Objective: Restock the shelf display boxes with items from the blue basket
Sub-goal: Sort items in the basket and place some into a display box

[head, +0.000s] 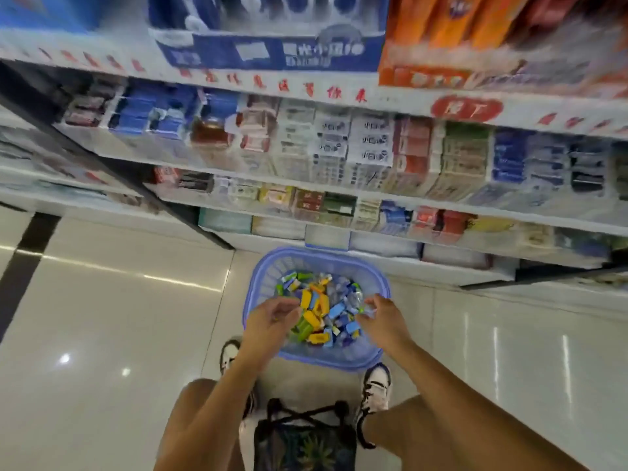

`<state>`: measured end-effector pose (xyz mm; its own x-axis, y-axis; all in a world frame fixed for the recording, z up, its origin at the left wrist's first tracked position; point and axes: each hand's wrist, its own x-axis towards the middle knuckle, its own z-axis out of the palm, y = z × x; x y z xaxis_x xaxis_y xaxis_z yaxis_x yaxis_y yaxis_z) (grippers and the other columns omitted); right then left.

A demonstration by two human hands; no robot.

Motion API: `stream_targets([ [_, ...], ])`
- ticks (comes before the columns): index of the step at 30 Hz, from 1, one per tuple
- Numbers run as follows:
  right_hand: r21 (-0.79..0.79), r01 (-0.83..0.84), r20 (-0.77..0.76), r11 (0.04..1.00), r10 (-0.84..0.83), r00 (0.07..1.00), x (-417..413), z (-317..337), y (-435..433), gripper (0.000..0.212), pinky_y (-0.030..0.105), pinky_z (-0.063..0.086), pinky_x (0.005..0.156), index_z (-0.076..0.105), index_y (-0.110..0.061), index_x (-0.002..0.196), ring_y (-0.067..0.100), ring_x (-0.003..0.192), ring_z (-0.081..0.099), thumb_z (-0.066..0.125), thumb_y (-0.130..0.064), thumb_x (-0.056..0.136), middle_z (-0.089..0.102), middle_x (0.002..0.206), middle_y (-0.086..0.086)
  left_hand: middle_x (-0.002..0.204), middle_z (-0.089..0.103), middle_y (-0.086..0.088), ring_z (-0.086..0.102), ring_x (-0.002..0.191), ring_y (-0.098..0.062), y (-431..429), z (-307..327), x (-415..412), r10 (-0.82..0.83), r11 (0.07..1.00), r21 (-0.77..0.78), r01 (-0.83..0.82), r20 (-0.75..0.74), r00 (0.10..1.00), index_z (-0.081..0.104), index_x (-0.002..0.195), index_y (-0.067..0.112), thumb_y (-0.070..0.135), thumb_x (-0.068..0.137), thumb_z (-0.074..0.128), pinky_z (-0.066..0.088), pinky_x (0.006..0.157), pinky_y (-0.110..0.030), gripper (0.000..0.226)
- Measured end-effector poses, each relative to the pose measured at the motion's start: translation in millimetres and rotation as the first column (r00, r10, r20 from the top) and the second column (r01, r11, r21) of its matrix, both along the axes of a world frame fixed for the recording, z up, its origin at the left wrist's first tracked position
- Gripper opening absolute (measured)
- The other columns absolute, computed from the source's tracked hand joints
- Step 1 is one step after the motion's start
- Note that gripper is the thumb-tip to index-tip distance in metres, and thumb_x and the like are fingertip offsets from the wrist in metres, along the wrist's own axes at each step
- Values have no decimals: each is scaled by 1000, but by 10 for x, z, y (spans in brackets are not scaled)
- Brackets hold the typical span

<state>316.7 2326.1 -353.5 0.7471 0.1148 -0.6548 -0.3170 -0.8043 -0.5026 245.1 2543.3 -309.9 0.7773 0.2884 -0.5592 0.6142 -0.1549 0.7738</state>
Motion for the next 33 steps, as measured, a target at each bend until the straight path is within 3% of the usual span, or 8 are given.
stream_targets([
  [7,-104,27,-66,994,-34,997,222,-1838,268,44,42,48,84,49,-4,124,38,106,56,62,-28,89,52,123,21,86,67,-14,66,92,-27,213,-2055,528,-353,921,121,370,-137,925,66,84,8,13,89,63,49,79,-37,8],
  [10,-171,7,-58,985,-18,998,327,-2534,268,43,42,51,83,49,-6,121,38,103,58,62,-29,88,53,121,22,83,57,-18,62,89,-24,185,-2770,694,-497,813,202,546,-250,831,52,72,12,15,93,55,41,73,-36,22],
  [13,-169,4,-85,986,-18,996,372,-3118,243,51,42,50,86,43,-6,129,36,105,55,61,-31,89,49,124,21,97,65,-17,61,92,-24,164,-3380,835,-542,777,226,587,-234,807,62,92,15,19,91,59,43,76,-31,5],
  [17,-168,-49,-33,985,44,998,355,-3723,292,87,41,41,103,24,-17,148,34,131,37,66,-53,81,32,147,13,120,57,1,54,118,-27,247,-4105,1015,-454,817,303,491,-188,871,54,126,8,34,85,68,39,93,-24,51],
  [19,-216,-81,-9,973,81,997,336,-3936,374,92,46,40,105,12,-30,150,36,134,32,60,-64,79,27,150,14,138,43,-8,40,131,-30,331,-4424,1067,-487,711,436,551,-259,834,40,138,6,54,83,63,35,106,-33,77],
  [21,-326,-131,19,936,145,989,307,-4099,445,85,48,40,103,3,-41,149,39,132,32,48,-69,83,25,149,17,146,34,-13,32,136,-30,381,-4668,1077,-511,613,521,594,-311,801,31,143,7,67,82,53,30,112,-39,89],
  [26,-433,-163,28,886,194,981,273,-4258,531,73,53,29,107,8,-45,146,40,138,19,43,-66,85,18,154,15,156,19,-6,13,144,-30,393,-4959,979,-470,645,507,571,-326,820,26,148,18,81,75,42,16,117,-46,98],
  [33,-476,-167,69,863,226,972,361,-4351,571,61,52,32,106,16,-34,147,42,133,29,43,-45,94,17,153,16,153,24,-16,22,139,-42,415,-5105,1036,-511,535,520,665,-427,746,31,145,30,85,77,28,12,112,-59,87],
])
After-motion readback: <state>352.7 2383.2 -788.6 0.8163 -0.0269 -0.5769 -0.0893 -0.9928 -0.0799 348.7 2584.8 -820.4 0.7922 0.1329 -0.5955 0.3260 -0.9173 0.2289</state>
